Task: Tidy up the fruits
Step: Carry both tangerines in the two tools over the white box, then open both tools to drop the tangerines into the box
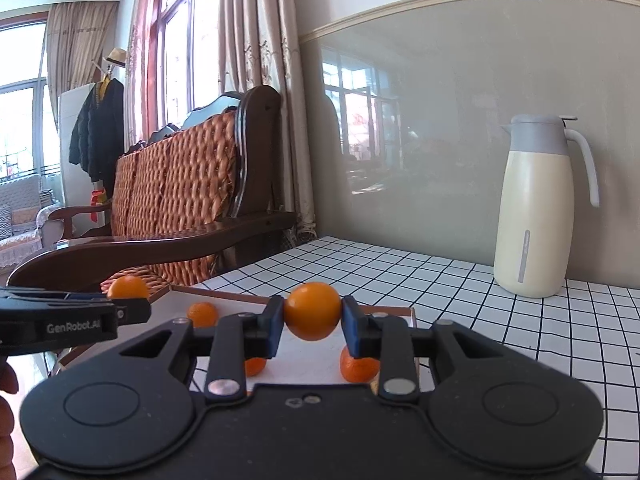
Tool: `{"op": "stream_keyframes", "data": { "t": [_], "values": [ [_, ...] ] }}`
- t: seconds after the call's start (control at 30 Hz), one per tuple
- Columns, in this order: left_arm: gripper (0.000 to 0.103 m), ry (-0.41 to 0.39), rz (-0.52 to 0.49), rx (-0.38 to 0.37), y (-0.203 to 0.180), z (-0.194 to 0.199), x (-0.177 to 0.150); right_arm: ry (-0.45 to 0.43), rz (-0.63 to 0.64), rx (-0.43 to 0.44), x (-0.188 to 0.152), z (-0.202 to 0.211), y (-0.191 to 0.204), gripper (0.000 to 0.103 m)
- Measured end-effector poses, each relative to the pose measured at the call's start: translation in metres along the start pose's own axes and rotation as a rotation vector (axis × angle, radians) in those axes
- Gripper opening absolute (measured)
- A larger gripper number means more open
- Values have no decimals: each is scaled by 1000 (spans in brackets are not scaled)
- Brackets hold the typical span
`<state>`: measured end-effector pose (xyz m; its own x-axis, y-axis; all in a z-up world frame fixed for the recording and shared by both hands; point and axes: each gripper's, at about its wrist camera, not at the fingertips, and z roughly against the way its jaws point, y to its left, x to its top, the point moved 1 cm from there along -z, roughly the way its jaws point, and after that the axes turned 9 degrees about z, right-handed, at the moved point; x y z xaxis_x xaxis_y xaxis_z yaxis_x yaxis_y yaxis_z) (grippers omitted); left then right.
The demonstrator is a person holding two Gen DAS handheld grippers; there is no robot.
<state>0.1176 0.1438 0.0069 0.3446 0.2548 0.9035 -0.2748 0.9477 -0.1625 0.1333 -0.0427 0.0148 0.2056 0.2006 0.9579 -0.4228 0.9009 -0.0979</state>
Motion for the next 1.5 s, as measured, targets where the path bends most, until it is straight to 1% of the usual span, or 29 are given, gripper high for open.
{"op": "stream_keyframes", "data": {
  "t": [0.2,0.3,0.47,0.67,0.93,1.1,1.17,1.2,1.23,1.27,1.3,1.33,1.37,1.4,1.43,1.5],
  "values": [
    [31,18,7,19,6,-15,1,19,-29,-17,-1,-14,-6,22],
    [31,22,4,34,10,-23,1,27,-29,-22,-2,-21,-6,22],
    [31,50,24,45,15,-38,2,50,-28,-23,-3,-33,-4,22],
    [31,58,28,53,17,-47,2,64,-33,-41,-1,-44,-8,22],
    [31,79,18,69,19,-62,3,119,-67,-69,-2,-63,-21,23],
    [31,94,28,81,21,-73,3,140,-68,-75,-4,-73,-22,23],
    [31,93,26,92,20,-76,3,150,-58,-82,-5,-77,-21,26],
    [31,94,27,96,20,-78,2,144,-54,-94,-5,-76,-20,33],
    [31,95,32,102,20,-79,3,127,-57,-111,-4,-73,-20,51],
    [45,101,36,104,21,-79,4,98,-68,-128,-1,-68,-21,61],
    [85,98,42,103,21,-77,5,65,-78,-149,1,-61,-22,76],
    [103,73,47,116,22,-72,7,37,-84,-164,4,-56,-24,78],
    [103,23,38,134,21,-64,9,17,-85,-167,7,-52,-25,77],
    [103,-12,15,145,18,-59,12,3,-90,-164,9,-49,-26,79],
    [103,-27,-4,147,16,-55,14,-5,-97,-167,10,-47,-28,86],
    [103,-35,6,146,16,-50,17,-26,-101,-173,10,-42,-27,95]
  ]
}}
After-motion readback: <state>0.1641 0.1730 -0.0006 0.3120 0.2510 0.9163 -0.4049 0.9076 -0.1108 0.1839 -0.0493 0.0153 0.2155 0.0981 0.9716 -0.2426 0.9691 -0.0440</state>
